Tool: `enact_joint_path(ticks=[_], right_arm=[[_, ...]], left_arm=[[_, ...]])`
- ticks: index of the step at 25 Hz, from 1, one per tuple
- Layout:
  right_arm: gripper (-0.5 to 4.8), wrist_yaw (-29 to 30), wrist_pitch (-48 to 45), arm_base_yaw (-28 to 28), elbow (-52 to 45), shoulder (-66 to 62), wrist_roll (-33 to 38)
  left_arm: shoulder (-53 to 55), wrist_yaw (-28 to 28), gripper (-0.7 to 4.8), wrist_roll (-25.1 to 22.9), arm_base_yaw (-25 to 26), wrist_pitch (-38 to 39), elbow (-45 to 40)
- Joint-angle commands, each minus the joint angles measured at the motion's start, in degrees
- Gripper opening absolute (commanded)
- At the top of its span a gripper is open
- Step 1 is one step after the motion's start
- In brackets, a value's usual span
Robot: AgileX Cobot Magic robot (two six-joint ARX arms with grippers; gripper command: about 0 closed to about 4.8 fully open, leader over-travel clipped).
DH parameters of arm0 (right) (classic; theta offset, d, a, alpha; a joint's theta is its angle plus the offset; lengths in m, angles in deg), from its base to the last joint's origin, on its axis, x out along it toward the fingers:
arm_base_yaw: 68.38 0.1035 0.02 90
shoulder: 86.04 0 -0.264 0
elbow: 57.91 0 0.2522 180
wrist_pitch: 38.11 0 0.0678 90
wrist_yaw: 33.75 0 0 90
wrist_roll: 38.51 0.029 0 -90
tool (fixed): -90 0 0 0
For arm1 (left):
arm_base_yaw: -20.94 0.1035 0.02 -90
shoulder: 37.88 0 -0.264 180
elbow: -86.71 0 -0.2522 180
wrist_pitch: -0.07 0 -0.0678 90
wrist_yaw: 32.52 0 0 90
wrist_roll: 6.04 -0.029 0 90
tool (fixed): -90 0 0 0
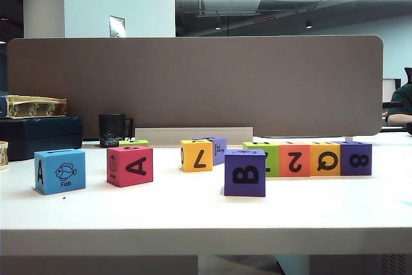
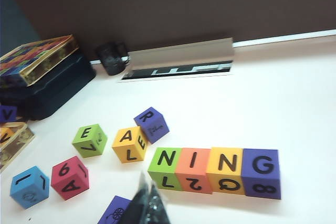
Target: Select the appropriate blocks from the scattered letter blocks on the table and arrange them in a row to spell out "LEARNING".
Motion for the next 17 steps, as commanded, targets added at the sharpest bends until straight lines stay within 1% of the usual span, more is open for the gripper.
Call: enact_joint_path(ticks=[1, 2, 6, 9, 11, 12, 15, 17], right_arm=[[-0.02, 3.3, 2.3, 0.1, 5.0, -5.9, -2.3], [-0.02, 4.2, 3.8, 0.0, 7.2, -8.3, -3.7], [-0.02, 4.2, 9.6, 0.3, 15.0, -15.3, -7.7], [-0.02, 4.0, 10.8, 2.0, 18.6, -19.0, -9.9], [-0.02, 4.0, 12.3, 3.9, 20.9, -22.0, -11.9], [-0.02, 4.0, 13.2, 5.8, 22.4, -24.2, -12.1], [-0.02, 3.3, 14.9, 9.0, 25.1, -28.6, -12.1], [-0.02, 1.6, 16.0, 11.9, 26.8, -31.6, -12.6]], left_arm=[[7.8, 0.5, -0.06, -0.7, 0.0, 1.6, 5.0], [11.5, 1.5, -0.06, -0.7, 0.0, 2.0, 7.1], [20.2, 4.4, -0.06, -0.7, -0.1, 1.8, 11.6], [24.9, 6.1, -0.06, -0.7, -0.1, 1.5, 13.7], [27.7, 6.9, -0.06, -0.7, -0.6, 1.6, 15.5], [29.4, 6.8, -0.06, -1.4, -1.8, 1.5, 16.8], [33.1, 6.3, -0.06, -4.3, -4.9, 1.5, 20.1], [35.7, 6.2, -0.06, -4.3, -6.8, 1.1, 22.1]])
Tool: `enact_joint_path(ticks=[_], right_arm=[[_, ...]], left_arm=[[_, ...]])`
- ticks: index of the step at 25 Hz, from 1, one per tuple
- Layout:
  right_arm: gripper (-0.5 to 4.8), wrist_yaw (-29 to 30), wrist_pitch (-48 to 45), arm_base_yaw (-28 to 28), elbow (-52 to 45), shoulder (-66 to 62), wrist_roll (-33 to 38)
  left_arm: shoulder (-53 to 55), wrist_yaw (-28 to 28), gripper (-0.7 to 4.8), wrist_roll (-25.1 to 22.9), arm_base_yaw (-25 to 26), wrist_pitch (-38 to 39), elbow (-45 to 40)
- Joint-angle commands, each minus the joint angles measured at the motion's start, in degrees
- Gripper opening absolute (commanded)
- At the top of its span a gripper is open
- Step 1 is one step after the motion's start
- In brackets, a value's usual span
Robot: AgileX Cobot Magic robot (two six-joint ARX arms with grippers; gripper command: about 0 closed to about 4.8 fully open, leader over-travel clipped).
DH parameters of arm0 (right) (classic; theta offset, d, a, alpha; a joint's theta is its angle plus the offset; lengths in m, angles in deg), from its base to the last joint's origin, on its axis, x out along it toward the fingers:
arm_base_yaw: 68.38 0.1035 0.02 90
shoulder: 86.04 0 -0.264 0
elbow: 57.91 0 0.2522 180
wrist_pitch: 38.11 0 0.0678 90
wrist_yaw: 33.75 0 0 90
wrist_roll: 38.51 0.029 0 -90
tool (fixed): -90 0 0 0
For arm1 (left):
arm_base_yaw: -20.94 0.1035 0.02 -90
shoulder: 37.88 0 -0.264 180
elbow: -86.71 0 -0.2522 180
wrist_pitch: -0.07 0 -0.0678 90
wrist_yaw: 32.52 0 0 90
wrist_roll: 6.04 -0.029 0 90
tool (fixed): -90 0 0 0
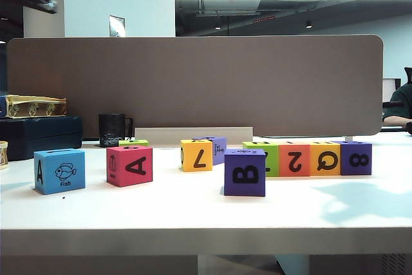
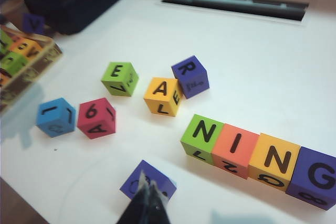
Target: Select the appropriate blocks from the scattered letter blocks on the table and arrange them in a row to spell out "LEARNING".
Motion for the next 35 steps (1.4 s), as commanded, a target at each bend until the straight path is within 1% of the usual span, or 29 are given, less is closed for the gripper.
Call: enact_joint_path(ticks=[1, 5, 7, 15, 18, 19, 21, 23, 26, 29, 35], right_arm=[[-0.02, -2.3, 0.9, 3.7, 2.5, -3.5, -1.8], [-0.02, -4.8, 4.1, 7.1, 5.7, -7.8, -3.4], [-0.02, -5.9, 5.6, 8.1, 7.6, -9.6, -3.4], [-0.02, -7.2, 7.5, 8.2, 11.3, -12.2, -3.4], [-0.02, -7.2, 7.8, 8.2, 12.2, -12.7, -3.4], [-0.02, -7.2, 8.1, 8.2, 12.7, -12.8, -3.4], [-0.02, -7.7, 8.9, 8.7, 13.6, -13.5, -3.4], [-0.02, -9.5, 10.8, 8.9, 14.4, -14.3, -4.0], [-0.02, -9.8, 15.1, 9.7, 17.2, -17.1, -4.9], [-0.02, -11.1, 16.9, 9.7, 19.2, -18.9, -4.9], [-0.02, -11.3, 18.2, 9.7, 22.1, -21.4, -4.9]], left_arm=[[3.5, 0.0, -0.06, -1.0, -1.7, -1.2, 3.0], [8.0, 0.0, -0.06, -1.0, -1.8, -1.0, 6.6], [9.9, 0.0, -0.06, -3.2, -1.8, 0.3, 8.9], [17.2, 0.0, -0.06, -3.5, -1.9, 0.6, 15.7], [19.9, 0.0, -0.06, -3.6, -3.9, 1.3, 18.3], [22.2, 0.0, -0.06, -4.3, -4.9, 2.0, 20.6], [25.4, -2.1, -0.06, -5.3, -7.5, 3.2, 23.9], [28.6, -5.9, -0.06, -6.6, -10.1, 4.0, 27.3], [34.3, -6.7, -0.06, -7.1, -12.7, 7.9, 33.9], [37.7, -6.5, -0.06, -7.1, -13.0, 10.5, 37.9], [42.9, -6.5, -0.06, -7.2, -13.5, 13.8, 44.4]])
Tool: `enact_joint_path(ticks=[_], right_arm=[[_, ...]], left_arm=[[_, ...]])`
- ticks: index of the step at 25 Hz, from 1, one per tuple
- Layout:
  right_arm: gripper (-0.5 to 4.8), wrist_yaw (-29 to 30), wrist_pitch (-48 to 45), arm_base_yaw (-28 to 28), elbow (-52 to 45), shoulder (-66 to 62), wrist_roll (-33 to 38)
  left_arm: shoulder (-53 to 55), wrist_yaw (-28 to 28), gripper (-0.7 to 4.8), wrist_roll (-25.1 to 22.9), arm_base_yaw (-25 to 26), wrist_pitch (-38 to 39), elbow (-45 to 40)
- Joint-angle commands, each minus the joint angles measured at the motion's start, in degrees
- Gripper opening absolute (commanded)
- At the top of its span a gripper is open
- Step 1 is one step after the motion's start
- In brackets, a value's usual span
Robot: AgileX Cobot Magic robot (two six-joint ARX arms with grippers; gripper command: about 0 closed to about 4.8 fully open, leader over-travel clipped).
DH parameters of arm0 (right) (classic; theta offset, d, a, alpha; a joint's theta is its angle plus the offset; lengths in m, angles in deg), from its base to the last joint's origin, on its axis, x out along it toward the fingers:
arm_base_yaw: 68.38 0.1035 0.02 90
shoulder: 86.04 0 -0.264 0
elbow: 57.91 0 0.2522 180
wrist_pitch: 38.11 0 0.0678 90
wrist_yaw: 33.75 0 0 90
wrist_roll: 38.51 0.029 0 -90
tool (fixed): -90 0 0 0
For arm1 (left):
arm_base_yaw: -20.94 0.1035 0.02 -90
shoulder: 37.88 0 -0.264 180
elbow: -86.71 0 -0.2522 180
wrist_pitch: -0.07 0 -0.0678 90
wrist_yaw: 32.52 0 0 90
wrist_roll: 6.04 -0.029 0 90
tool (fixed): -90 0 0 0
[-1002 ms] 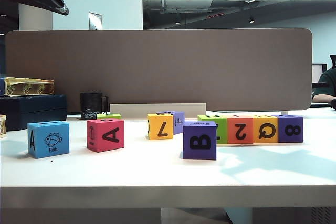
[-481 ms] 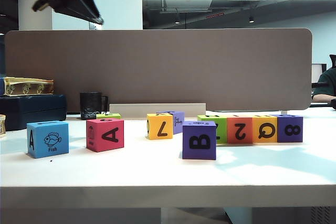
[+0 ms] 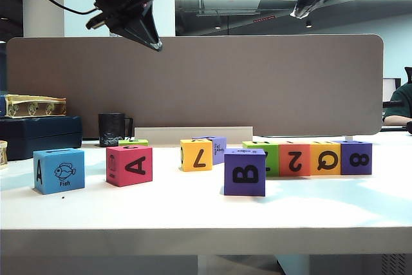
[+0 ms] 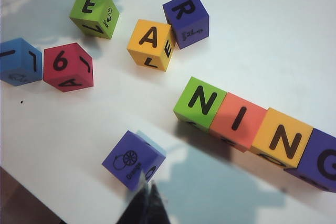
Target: Select the appropriate blocks from the scattered letter blocks on the table and arrange them in a row to spell out "LEARNING".
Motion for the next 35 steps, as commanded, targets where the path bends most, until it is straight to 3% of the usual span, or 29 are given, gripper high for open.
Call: enact_joint_path(ticks=[1, 13, 19, 30, 33, 35], right_arm=[[-0.02, -0.4, 0.0, 0.1, 1.7, -0.7, -0.2], [-0.01, -1.3, 0.6, 0.6, 4.5, -1.3, -0.1], [-0.01, 6.6, 1.7, 0.7, 4.5, -0.9, 0.7], [-0.01, 7.0, 4.1, 0.7, 4.5, 1.2, 0.7], [-0.01, 7.1, 4.3, 0.7, 4.5, 1.2, 0.7], [-0.01, 7.0, 5.1, 0.7, 4.5, 1.2, 0.7]], left_arm=[[2.0, 0.0, -0.06, -0.3, -0.2, 1.5, 3.4], [6.9, 0.4, -0.06, -0.3, -1.6, -0.1, 7.1], [10.9, -3.1, -0.06, -1.4, -4.8, -5.5, 7.1], [18.3, -4.0, 0.06, -1.3, -5.9, -10.4, 7.2], [19.3, -4.0, 1.04, -1.4, -5.9, -11.6, 7.1], [19.7, -3.8, 2.27, -1.5, -5.9, -12.1, 7.1]])
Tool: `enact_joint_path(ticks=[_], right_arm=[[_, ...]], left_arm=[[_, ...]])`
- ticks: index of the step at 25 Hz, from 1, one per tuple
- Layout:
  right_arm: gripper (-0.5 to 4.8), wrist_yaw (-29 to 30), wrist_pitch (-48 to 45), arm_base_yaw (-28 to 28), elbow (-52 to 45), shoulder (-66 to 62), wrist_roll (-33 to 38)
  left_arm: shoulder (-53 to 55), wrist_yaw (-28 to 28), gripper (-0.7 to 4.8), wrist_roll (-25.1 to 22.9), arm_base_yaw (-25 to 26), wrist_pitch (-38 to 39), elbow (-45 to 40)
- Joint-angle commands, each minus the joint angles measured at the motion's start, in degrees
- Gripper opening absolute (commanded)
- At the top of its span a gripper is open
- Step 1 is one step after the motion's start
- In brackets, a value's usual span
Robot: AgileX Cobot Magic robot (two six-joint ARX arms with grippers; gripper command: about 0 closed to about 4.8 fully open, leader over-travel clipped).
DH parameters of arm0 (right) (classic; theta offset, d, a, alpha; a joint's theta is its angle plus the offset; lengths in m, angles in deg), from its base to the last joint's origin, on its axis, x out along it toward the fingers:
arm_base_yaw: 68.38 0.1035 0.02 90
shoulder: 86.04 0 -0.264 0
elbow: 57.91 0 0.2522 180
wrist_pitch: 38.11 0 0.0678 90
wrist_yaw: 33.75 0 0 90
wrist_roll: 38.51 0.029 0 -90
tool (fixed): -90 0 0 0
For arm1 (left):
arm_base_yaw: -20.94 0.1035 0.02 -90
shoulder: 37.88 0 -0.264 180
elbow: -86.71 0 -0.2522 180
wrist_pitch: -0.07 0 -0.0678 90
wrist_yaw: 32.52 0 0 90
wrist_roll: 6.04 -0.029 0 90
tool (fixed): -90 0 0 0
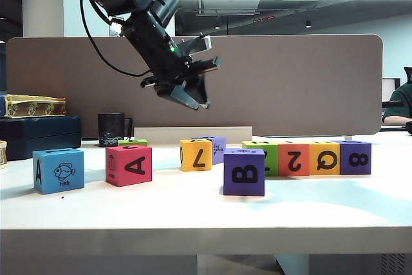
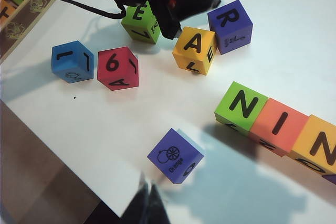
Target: Select the appropriate blocks from the scattered letter blocks on the table and arrange them in a row to spell out "LEARNING".
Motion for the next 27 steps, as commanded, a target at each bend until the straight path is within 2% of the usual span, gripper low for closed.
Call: enact_joint_path(ticks=[1, 2, 4, 6, 9, 11, 13, 15, 21, 23, 24, 27], right_arm=[[-0.01, 0.3, 0.5, 0.1, 0.3, 0.3, 0.0], [-0.01, 0.3, 0.6, 0.1, 0.3, 0.2, 0.0], [-0.01, 0.3, 0.6, 0.1, 0.3, 0.2, 0.0], [-0.01, 0.3, 0.7, 0.1, 0.3, 0.2, 0.0], [-0.01, 0.3, 0.8, 0.1, 0.3, 0.3, 0.0], [-0.01, 0.3, 0.7, 0.1, 0.3, 0.3, 0.0], [-0.01, 0.3, 0.9, 0.1, 0.3, 0.3, 0.0], [-0.01, 0.3, 1.0, 0.1, 0.3, 0.3, 0.0], [-0.01, 0.3, 0.9, 0.1, 0.3, 0.2, 0.0], [-0.01, 0.3, 0.9, 0.1, 0.3, 0.2, 0.0], [-0.01, 0.3, 0.9, 0.1, 0.3, 0.2, 0.0], [-0.01, 0.3, 0.9, 0.1, 0.3, 0.2, 0.0]], left_arm=[[0.0, 0.1, 2.58, -0.2, 0.0, -1.5, 0.1], [0.1, 0.1, 3.13, -0.3, -0.2, -1.6, 0.1], [0.3, 0.5, 3.51, -1.8, -0.6, -1.8, 0.1], [0.8, 0.3, 3.51, -2.9, -1.4, -0.8, 0.1], [0.8, 0.3, 3.5, -1.0, -2.4, 3.6, 0.1], [0.8, -1.8, 3.5, -0.5, -3.0, 6.8, 0.1], [0.8, -6.6, 3.5, 1.6, -3.5, 9.2, 0.1], [0.7, -9.1, 3.51, 3.7, -3.8, 11.1, 0.1], [0.7, -8.5, 3.5, 16.0, -3.9, 15.7, 0.1], [0.7, -7.1, 3.5, 18.0, -4.0, 16.3, 0.1], [0.7, -5.8, 3.5, 20.5, -4.3, 16.5, 0.1], [0.7, -4.9, 3.5, 21.7, -4.7, 16.7, 0.1]])
